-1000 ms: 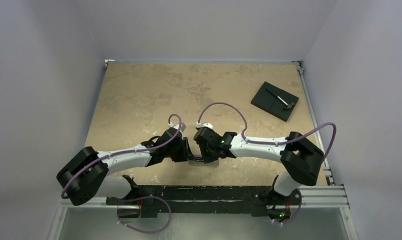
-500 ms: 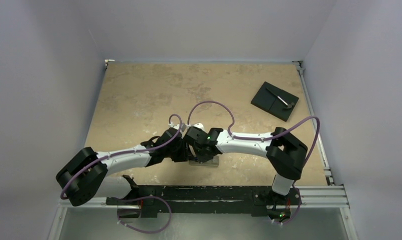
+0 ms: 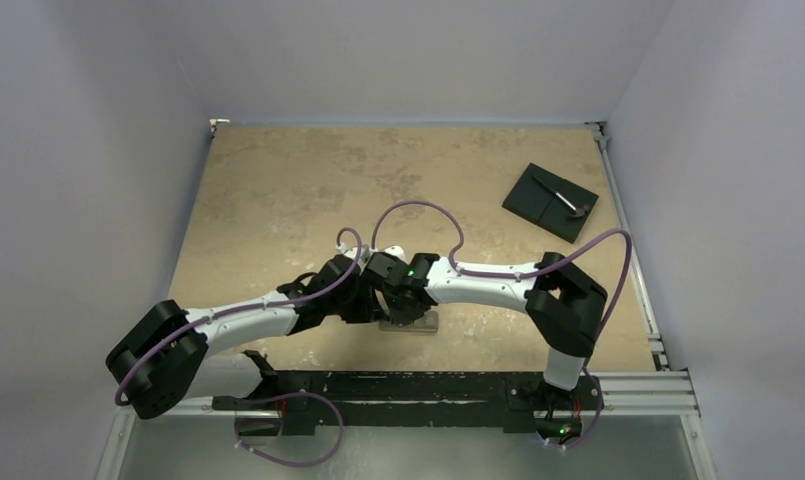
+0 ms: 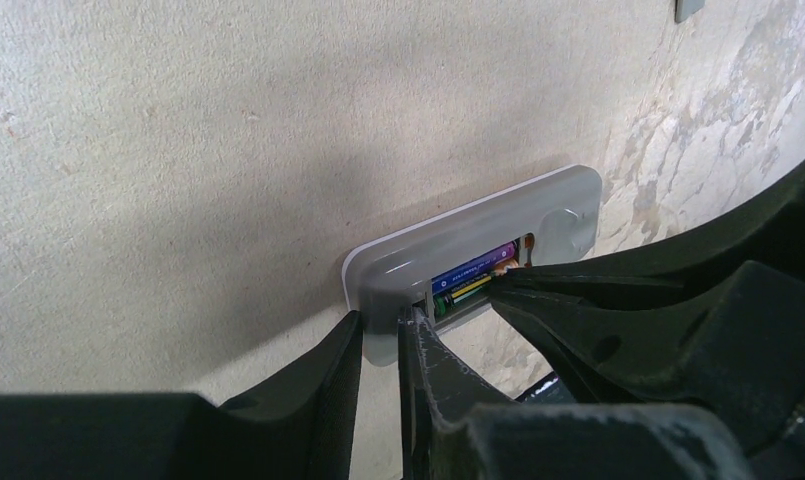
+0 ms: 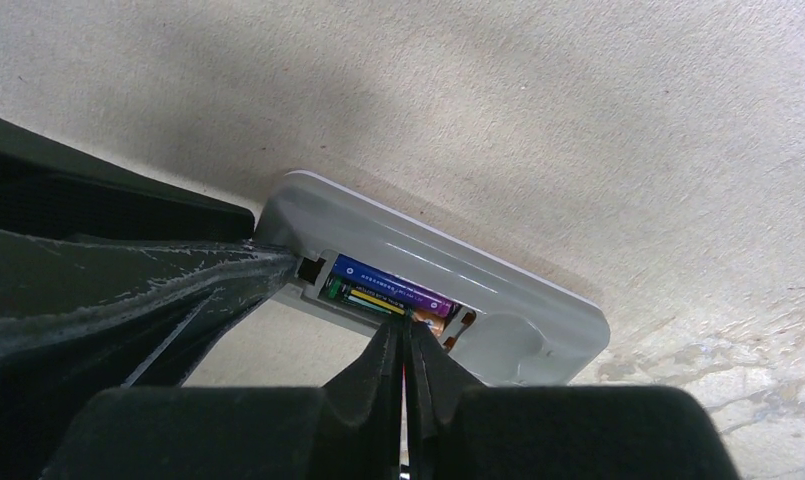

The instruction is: Load the batteries into the remote control

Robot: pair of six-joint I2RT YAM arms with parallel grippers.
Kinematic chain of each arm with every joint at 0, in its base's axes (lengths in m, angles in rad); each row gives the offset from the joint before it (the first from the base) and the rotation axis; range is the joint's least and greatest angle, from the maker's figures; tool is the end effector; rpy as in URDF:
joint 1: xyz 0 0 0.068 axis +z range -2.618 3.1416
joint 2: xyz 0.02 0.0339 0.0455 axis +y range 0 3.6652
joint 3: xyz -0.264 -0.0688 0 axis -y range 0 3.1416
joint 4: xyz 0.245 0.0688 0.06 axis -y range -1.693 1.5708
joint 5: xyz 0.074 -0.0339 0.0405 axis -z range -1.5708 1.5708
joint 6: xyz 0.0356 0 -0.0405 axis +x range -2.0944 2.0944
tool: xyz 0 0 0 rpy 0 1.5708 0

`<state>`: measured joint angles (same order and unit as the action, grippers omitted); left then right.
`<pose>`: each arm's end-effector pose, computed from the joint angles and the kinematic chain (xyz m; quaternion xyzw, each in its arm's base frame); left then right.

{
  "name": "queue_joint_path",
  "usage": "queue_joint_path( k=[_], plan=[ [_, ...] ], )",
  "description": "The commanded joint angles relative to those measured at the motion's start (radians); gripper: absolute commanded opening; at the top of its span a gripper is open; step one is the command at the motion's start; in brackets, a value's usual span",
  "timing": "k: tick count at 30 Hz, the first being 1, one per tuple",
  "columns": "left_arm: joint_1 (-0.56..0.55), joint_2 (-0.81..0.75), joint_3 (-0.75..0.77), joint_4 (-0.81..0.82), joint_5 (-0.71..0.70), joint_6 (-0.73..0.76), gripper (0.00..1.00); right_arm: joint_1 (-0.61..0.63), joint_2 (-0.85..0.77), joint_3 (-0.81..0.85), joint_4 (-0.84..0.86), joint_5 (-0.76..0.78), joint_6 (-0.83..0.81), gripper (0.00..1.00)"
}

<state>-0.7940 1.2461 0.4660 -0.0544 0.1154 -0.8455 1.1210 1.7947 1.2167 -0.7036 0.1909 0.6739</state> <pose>0.1552 -0.1637 0.1530 -0.0032 0.9317 -0.2993 0.2058 0.1572 0.3102 0.1829 -0.2050 0.9636 0.0533 0.1632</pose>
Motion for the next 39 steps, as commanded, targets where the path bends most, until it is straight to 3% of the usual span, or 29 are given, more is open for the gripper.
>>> queue_joint_path(
  k=[1, 5, 13, 20, 25, 32, 39],
  plan=[
    [-0.011, -0.006, 0.013, -0.033, -0.002, 0.040, 0.19, 0.005, 0.013, 0.003, -0.004, 0.053, 0.042, 0.12],
    [-0.013, -0.014, 0.030, -0.051, -0.004, 0.044, 0.20, 0.005, -0.027, -0.004, -0.009, 0.070, 0.046, 0.21],
    [-0.012, -0.033, 0.086, -0.117, -0.021, 0.054, 0.23, 0.003, -0.119, -0.027, -0.005, 0.092, 0.038, 0.25],
    [-0.012, -0.059, 0.150, -0.198, -0.058, 0.058, 0.29, -0.003, -0.188, -0.045, -0.019, 0.147, 0.000, 0.39],
    [-0.012, -0.083, 0.187, -0.250, -0.094, 0.054, 0.38, -0.031, -0.245, -0.080, -0.013, 0.164, -0.036, 0.45],
    [-0.011, -0.105, 0.248, -0.334, -0.163, 0.056, 0.52, -0.126, -0.344, -0.161, 0.017, 0.143, -0.108, 0.62],
    [-0.012, -0.109, 0.296, -0.397, -0.216, 0.059, 0.64, -0.234, -0.422, -0.219, 0.069, 0.122, -0.184, 0.74]
  ],
)
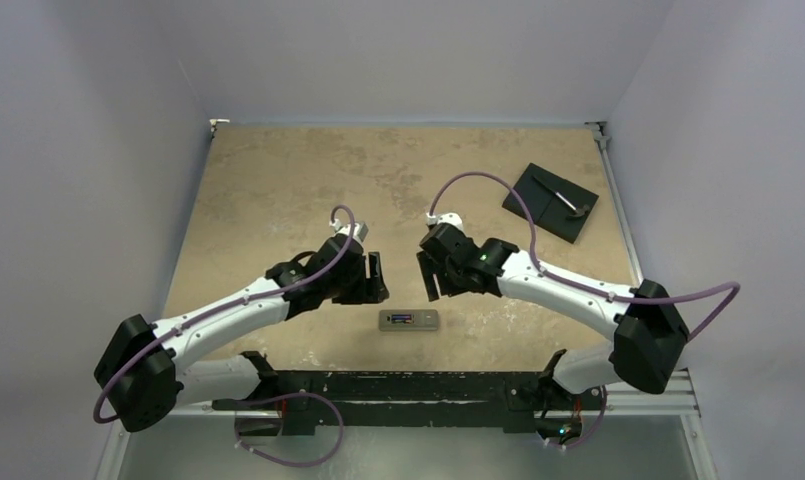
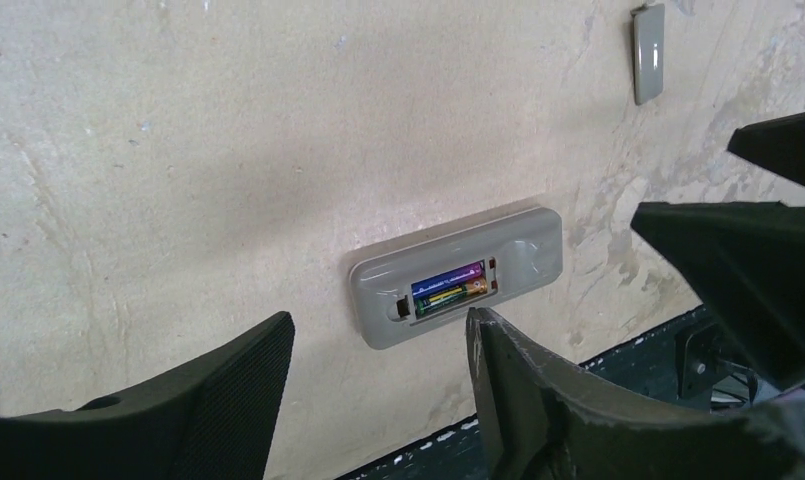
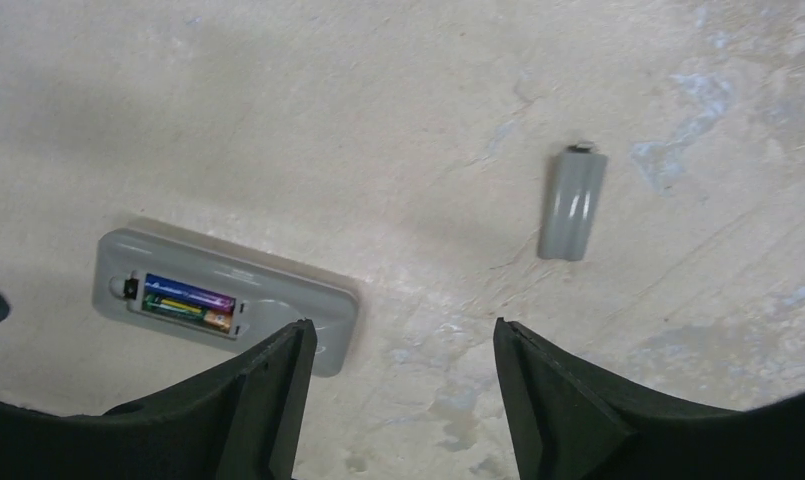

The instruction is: Load the batteries into the remote control

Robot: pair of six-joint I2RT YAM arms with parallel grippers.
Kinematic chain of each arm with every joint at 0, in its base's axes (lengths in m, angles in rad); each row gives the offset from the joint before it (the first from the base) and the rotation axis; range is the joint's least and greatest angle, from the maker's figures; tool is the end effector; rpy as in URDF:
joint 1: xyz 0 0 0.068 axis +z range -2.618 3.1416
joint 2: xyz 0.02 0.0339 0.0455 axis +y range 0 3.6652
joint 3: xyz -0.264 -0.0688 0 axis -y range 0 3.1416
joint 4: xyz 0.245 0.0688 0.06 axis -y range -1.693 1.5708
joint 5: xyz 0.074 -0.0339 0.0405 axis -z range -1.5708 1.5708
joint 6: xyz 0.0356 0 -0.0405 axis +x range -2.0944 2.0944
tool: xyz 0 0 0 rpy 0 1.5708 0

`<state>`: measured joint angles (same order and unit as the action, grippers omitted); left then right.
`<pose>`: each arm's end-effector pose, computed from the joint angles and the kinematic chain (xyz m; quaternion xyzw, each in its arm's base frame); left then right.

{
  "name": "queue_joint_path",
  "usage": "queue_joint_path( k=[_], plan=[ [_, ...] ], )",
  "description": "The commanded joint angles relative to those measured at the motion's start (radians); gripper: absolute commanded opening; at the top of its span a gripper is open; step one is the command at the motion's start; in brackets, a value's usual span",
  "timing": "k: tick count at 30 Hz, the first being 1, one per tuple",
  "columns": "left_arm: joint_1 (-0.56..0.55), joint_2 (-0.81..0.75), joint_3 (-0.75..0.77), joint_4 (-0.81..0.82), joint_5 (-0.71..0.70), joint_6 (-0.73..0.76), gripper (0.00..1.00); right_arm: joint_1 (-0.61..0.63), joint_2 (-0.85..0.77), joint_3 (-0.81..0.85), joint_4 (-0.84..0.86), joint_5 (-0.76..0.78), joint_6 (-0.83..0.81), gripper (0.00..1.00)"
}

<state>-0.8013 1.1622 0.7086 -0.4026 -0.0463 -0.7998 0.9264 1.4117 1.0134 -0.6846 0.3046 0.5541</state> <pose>0.1636 -0.1665 0.2196 -0.0074 0.9366 -0.2359 0.2590 0.1755 0.2157 0.2391 -0.1415 0.9494 0.0523 0.2756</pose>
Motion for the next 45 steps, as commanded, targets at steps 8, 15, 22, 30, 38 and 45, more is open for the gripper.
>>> queue_joint_path(
  k=[8, 15, 22, 30, 38, 45],
  plan=[
    [-0.004, -0.006, 0.085, -0.048, -0.058, 0.027, 0.69, -0.164, -0.062, -0.075, 0.130, -0.044, -0.098, 0.81],
    [-0.004, 0.100, 0.169, -0.018, -0.040, 0.089, 0.69, -0.201, -0.091, -0.145, 0.194, -0.143, -0.084, 0.79],
    [-0.005, 0.214, 0.234, 0.034, -0.017, 0.119, 0.68, -0.201, -0.177, -0.258, 0.253, -0.265, -0.023, 0.55],
    [-0.005, 0.335, 0.263, 0.090, 0.041, 0.120, 0.57, -0.198, -0.304, -0.409, 0.351, -0.423, 0.065, 0.00],
    [-0.008, 0.419, 0.263, 0.141, 0.104, 0.120, 0.37, -0.151, -0.372, -0.549, 0.445, -0.524, 0.157, 0.00],
    [-0.012, 0.452, 0.242, 0.152, 0.089, 0.118, 0.04, -0.039, -0.311, -0.581, 0.516, -0.520, 0.221, 0.00]
  ],
)
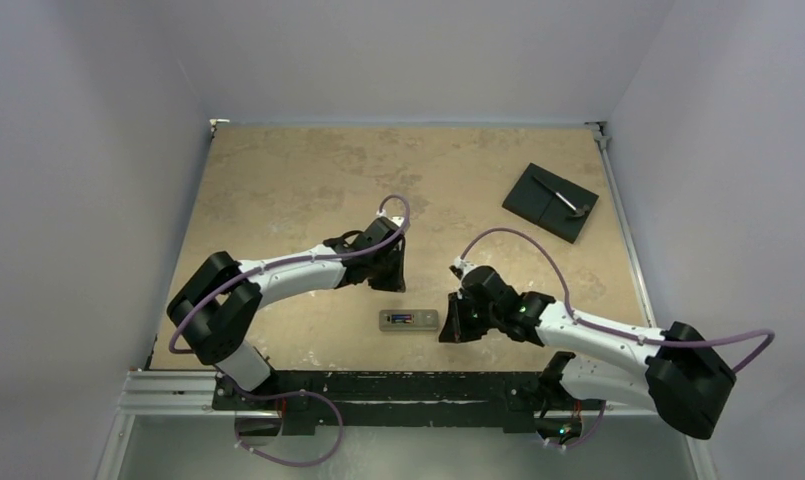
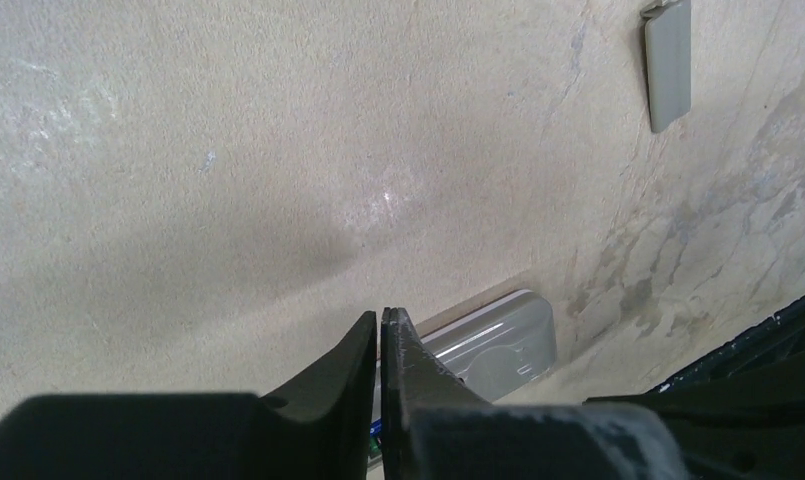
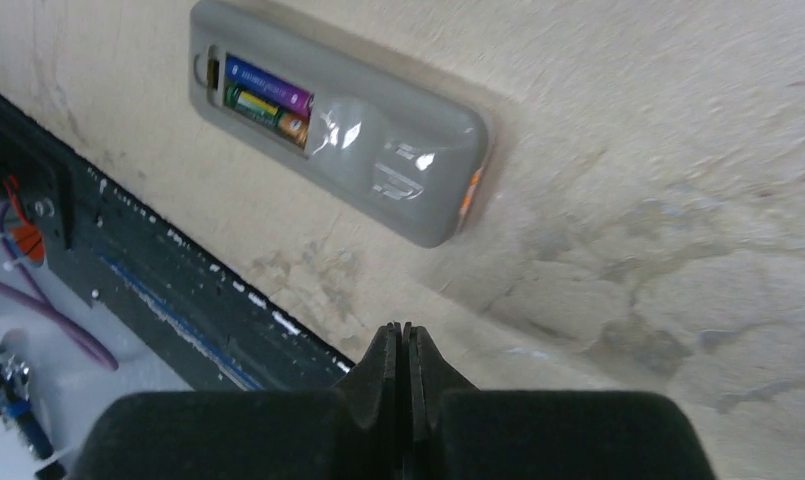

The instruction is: Load the batteries into the remote control

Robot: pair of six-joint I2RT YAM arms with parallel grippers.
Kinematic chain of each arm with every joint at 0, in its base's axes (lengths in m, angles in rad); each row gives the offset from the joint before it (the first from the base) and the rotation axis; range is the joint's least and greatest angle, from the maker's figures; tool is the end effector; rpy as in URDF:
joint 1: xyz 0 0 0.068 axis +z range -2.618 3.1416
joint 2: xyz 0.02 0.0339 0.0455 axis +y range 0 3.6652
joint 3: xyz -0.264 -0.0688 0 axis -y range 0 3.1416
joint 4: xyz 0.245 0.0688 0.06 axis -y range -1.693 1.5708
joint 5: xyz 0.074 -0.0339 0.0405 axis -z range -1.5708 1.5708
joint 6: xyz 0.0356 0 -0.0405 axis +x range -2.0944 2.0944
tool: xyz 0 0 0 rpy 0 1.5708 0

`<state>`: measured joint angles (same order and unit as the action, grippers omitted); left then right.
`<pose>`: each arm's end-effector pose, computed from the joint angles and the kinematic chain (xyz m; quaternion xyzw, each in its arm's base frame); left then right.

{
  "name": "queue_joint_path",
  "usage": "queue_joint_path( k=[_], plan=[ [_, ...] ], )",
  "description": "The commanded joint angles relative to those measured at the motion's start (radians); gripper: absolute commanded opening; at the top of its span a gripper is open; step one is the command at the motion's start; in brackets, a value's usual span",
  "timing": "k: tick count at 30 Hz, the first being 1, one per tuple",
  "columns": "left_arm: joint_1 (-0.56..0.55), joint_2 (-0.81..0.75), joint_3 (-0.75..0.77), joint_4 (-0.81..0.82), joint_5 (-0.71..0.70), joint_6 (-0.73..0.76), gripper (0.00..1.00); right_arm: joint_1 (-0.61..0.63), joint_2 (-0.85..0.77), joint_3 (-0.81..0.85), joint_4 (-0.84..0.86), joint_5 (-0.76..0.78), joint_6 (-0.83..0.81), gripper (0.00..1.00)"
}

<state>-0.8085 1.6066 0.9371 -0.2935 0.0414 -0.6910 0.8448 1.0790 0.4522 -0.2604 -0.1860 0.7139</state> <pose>0.2209 -0.2334 0.1824 0.0622 0.9520 -0.2183 0.2055 0.1264 0.1523 0.1666 -0.0924 0.9340 0.2968 0.1759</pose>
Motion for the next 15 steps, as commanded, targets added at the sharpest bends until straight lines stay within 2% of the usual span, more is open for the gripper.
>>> queue_joint_path(
  k=[1, 15],
  plan=[
    [-0.005, 0.009, 0.008, 0.043, -0.002, 0.010, 0.01, 0.055, 0.029, -0.024, 0.107, -0.027, 0.073, 0.00],
    [-0.004, 0.000, -0.088, 0.059, -0.001, 0.011, 0.00, 0.083, 0.128, 0.009, 0.156, 0.070, 0.111, 0.00]
  ],
)
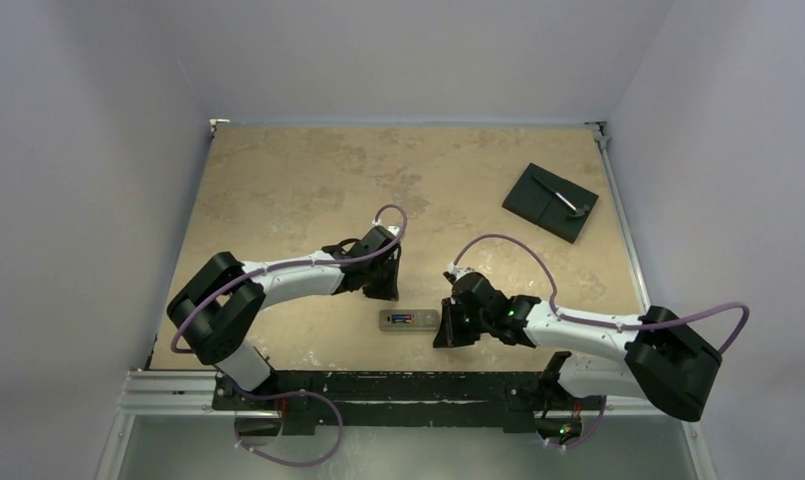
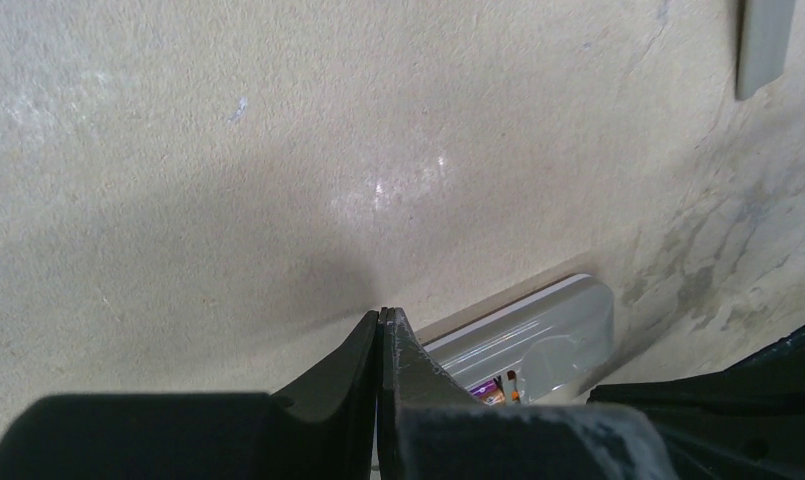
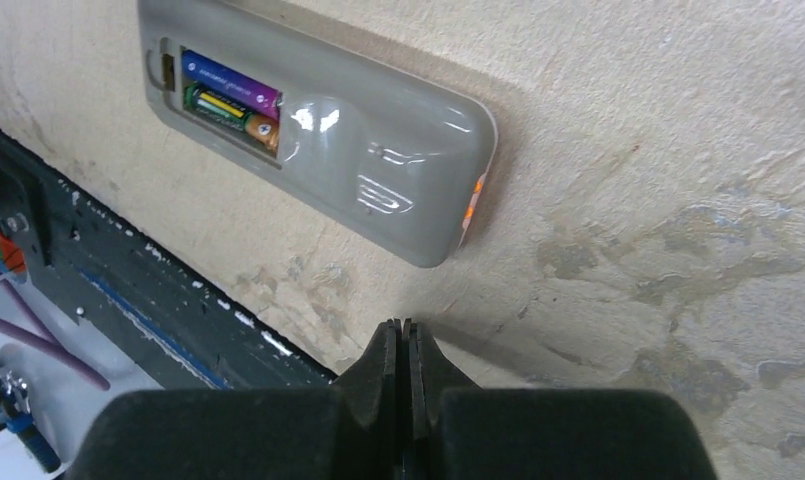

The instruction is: Load the batteries into the remote control

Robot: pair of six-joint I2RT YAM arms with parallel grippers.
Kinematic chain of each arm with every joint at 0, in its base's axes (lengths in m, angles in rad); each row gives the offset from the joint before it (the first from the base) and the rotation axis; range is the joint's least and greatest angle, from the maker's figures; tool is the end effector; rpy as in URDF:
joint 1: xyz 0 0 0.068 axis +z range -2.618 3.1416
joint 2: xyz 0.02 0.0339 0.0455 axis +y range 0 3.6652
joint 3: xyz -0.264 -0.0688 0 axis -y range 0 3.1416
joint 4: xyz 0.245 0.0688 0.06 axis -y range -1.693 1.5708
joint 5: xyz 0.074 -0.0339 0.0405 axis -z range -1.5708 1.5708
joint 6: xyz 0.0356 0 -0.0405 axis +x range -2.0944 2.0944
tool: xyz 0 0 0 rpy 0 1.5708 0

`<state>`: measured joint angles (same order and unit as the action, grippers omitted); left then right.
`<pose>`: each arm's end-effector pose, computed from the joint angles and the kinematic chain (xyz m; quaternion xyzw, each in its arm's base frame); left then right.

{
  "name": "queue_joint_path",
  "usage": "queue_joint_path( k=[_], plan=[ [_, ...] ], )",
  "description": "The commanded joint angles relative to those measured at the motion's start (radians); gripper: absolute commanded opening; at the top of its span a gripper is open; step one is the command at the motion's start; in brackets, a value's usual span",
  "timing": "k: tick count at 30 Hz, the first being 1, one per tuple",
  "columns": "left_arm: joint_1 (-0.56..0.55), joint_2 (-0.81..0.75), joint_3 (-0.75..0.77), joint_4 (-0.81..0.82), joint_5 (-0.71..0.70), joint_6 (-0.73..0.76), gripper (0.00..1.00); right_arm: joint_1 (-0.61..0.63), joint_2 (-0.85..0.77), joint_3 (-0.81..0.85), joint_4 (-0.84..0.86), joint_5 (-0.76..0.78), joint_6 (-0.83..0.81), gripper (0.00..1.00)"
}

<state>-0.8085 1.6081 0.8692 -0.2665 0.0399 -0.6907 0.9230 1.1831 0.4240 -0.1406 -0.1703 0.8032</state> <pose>0.2131 -0.2252 0.1641 0.0621 0.9581 -0.2040 0.1911 0.1201 0.1688 0.1474 -0.0843 0.9374 0.3015 0.1523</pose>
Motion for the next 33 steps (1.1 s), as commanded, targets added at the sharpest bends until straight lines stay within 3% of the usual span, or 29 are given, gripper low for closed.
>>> queue_joint_path(
  k=[1, 25, 33],
  plan=[
    [-0.005, -0.005, -0.027, 0.032, 0.003, 0.011, 0.00, 0.005, 0.031, 0.038, 0.040, 0.064, 0.027, 0.00],
    [-0.027, -0.099, -0.127, -0.032, 0.030, 0.040, 0.00, 0.004, 0.173, 0.201, 0.014, 0.167, -0.003, 0.00],
    [-0.059, -0.112, -0.126, -0.018, 0.040, 0.009, 0.00, 0.004, 0.216, 0.291, -0.074, 0.242, -0.063, 0.00]
  ],
)
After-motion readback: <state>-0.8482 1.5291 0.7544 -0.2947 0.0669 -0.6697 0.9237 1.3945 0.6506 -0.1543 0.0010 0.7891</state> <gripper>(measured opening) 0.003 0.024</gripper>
